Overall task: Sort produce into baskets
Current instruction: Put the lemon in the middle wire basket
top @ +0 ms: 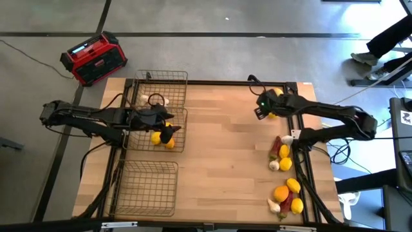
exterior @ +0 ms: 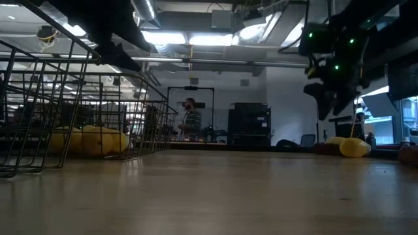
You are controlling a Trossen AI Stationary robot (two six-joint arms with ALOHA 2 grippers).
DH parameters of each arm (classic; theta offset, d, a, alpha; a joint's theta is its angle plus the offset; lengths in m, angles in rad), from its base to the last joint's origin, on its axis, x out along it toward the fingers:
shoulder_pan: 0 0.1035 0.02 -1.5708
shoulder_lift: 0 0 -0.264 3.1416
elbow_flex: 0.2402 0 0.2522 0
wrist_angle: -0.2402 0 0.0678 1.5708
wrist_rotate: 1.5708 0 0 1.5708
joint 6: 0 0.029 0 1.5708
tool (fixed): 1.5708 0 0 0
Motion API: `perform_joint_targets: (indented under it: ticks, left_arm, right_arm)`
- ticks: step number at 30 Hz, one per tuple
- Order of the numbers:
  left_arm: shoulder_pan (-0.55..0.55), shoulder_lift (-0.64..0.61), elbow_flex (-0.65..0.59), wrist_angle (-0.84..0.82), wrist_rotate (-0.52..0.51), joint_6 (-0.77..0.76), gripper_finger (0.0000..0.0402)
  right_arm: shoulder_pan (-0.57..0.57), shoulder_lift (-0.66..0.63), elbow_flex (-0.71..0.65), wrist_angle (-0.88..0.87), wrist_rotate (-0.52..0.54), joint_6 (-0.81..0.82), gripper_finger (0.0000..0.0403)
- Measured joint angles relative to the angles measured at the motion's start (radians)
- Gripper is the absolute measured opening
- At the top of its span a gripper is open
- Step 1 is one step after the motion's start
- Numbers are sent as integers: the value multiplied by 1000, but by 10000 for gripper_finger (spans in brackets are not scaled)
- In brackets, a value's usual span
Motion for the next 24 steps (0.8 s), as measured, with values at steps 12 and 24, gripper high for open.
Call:
perform_joint_targets:
  ticks: [12,24]
  left_arm:
    - [0,0,0,1,0,5,347]
    - [-20,3,-2,6,-5,3,347]
  right_arm:
    - [-63,151,0,-64,-53,22,269]
    - [-63,208,-87,-10,-27,46,269]
